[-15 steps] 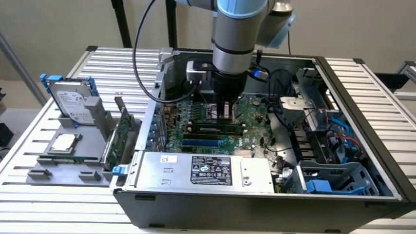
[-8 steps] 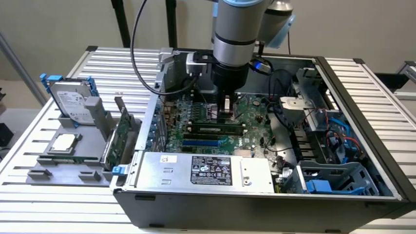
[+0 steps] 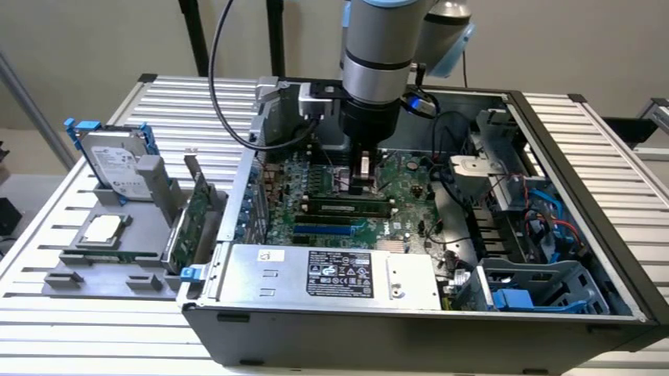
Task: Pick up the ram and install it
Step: 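Press down the ram until it locks into place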
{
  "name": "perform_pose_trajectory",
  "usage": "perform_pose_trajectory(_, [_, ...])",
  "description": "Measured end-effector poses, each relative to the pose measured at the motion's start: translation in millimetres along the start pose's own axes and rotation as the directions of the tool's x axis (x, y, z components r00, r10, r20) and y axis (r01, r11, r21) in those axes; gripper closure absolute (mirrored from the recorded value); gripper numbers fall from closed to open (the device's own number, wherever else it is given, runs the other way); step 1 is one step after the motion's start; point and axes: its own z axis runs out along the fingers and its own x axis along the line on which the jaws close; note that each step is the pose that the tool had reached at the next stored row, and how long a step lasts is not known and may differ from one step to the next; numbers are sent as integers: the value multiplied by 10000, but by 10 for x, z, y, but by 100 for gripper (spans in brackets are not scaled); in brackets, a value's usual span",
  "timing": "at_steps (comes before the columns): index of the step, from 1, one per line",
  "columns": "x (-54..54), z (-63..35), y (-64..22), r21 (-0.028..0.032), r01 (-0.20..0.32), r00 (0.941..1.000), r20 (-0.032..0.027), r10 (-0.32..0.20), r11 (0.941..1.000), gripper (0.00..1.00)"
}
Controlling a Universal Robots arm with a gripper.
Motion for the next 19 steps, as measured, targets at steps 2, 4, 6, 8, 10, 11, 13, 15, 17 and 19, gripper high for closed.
perform_pose_trajectory(2, [0,0,0,0,0,10000,0,0,10000,100])
perform_pose_trajectory(4, [0,0,0,0,0,10000,1,0,10000,100])
perform_pose_trajectory(6, [0,0,0,0,0,10000,0,0,10000,100])
perform_pose_trajectory(8, [0,5,0,0,0,10000,0,0,10000,100])
perform_pose_trajectory(10, [0,20,0,0,0,10000,0,0,10000,100])
perform_pose_trajectory(11, [0,35,-1,0,1,10000,-1,-1,10000,100])
perform_pose_trajectory(13, [-1,69,-1,0,0,10000,0,0,10000,100])
perform_pose_trajectory(15, [0,95,-1,0,0,10000,1,0,10000,100])
perform_pose_trajectory(17, [4,116,-2,0,-1,10000,2,1,10000,100])
perform_pose_trajectory(19, [11,126,-2,0,0,10000,3,0,10000,100])
